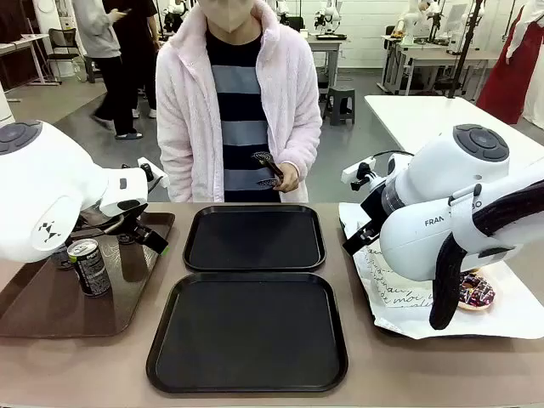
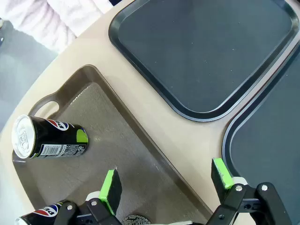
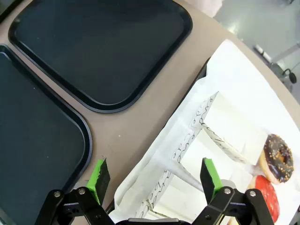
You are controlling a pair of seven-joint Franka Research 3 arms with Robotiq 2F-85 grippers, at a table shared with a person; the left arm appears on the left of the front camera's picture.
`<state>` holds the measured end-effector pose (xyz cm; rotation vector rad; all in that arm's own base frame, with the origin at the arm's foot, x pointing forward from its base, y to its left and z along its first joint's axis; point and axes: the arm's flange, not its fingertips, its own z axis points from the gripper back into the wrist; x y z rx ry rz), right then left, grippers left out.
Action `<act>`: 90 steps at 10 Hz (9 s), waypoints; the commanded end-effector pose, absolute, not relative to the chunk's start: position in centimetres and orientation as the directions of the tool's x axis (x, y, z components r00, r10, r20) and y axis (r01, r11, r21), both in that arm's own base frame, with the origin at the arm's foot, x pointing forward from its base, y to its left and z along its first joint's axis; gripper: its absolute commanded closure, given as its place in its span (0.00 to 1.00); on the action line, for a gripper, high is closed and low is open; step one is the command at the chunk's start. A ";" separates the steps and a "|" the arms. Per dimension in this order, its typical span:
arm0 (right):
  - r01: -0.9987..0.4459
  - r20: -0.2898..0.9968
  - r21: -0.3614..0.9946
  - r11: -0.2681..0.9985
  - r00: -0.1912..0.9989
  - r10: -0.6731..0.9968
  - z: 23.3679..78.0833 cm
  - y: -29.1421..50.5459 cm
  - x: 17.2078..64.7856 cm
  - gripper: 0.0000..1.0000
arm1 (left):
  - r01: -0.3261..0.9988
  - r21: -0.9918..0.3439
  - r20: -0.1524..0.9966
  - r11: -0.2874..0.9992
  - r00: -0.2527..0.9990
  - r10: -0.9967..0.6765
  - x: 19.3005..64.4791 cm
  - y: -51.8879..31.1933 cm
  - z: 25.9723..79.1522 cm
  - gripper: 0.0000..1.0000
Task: Set up donuts and drinks on trays.
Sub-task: Pick up one Pepsi coke and place it on the Flat Tray.
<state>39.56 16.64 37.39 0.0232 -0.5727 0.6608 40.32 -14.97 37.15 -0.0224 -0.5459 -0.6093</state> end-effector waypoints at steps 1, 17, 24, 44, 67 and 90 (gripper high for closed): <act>-0.586 0.510 -0.157 0.795 0.641 0.574 37.4 16.6 39.6 0.00 | 0.549 0.137 0.494 0.824 0.683 -0.538 40.3 -15.0 37.1 0.00; -0.690 0.281 -0.178 0.701 0.648 0.708 44.4 13.0 24.4 0.00 | 0.658 0.111 0.298 0.745 0.693 -0.656 27.9 -17.2 44.1 0.00; -0.744 0.211 -0.155 0.650 0.618 0.757 50.7 13.8 26.1 0.00 | 0.678 0.128 0.277 0.724 0.676 -0.683 28.0 -19.3 48.2 0.00; -0.103 0.206 0.925 0.365 0.944 -0.256 41.7 -23.9 27.8 0.00 | 0.048 -0.966 0.098 0.254 0.977 0.188 33.5 14.8 42.7 0.00; -0.070 0.175 0.933 0.354 0.945 -0.275 41.4 -23.9 27.9 0.00 | -0.012 -0.876 0.076 0.483 0.984 0.163 35.0 10.8 48.7 0.00; -0.070 0.175 0.933 0.354 0.945 -0.275 41.4 -23.9 27.9 0.00 | 0.068 -0.017 0.120 0.998 0.991 -0.065 39.2 -5.2 47.1 0.00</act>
